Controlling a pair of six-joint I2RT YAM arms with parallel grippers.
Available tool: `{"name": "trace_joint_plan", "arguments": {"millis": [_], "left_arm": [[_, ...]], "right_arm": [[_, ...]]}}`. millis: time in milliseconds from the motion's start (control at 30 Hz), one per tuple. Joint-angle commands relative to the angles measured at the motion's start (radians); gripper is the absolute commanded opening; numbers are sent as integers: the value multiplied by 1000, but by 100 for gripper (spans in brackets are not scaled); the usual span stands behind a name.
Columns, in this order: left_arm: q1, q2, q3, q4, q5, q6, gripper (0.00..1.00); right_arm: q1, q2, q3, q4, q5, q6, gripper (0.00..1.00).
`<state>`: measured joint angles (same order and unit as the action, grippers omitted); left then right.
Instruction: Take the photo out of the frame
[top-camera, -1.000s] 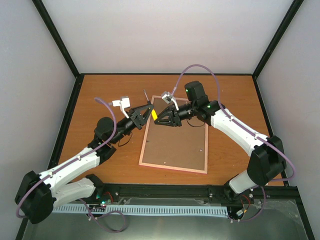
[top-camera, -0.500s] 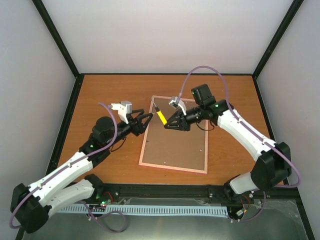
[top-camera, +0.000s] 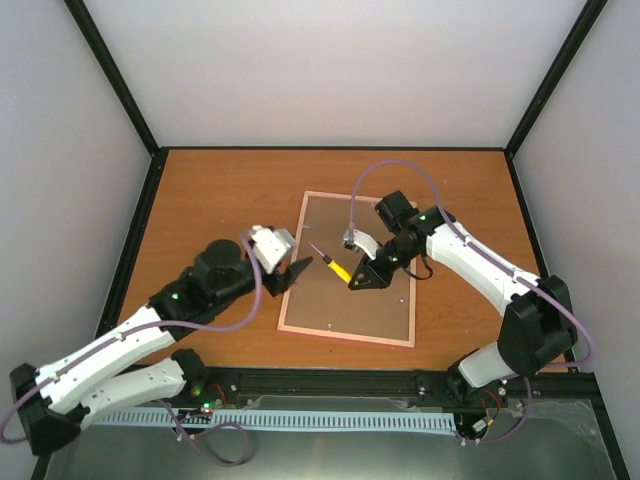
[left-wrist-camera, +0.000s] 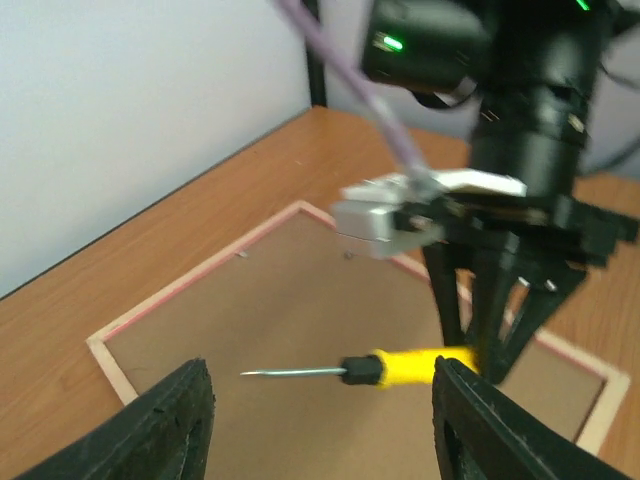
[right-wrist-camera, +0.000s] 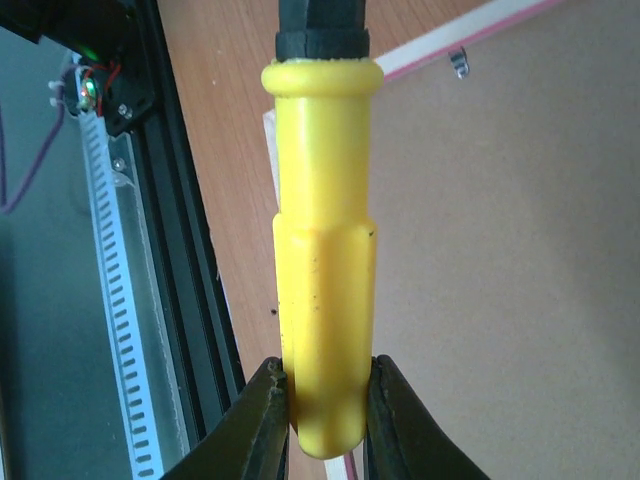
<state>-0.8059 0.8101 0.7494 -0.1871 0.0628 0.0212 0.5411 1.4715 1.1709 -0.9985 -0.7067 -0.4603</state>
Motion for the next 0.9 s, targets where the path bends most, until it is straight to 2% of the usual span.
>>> {"name": "trace_joint_plan", "arguments": {"millis": [0, 133, 267, 467, 667, 867], "left_arm": [[-217, 105, 30, -71, -298, 259, 60], [-360, 246, 41, -62, -445, 379, 58], [-406, 296, 50, -45, -440, 464, 58], [-418, 350, 59, -48, -456, 564, 57], [-421, 379, 59, -30, -416, 619, 53], [-421, 449, 50, -1, -467, 653, 45]], "right_arm": [[8, 34, 37, -59, 42, -36, 3], [9, 53, 62, -100, 58, -63, 3], [10, 67, 80, -144, 75, -86, 3], [28, 66, 96, -203, 112, -124, 3], [55, 82, 111, -259, 135, -153, 3], [92, 92, 105, -281, 145, -158, 3]]}}
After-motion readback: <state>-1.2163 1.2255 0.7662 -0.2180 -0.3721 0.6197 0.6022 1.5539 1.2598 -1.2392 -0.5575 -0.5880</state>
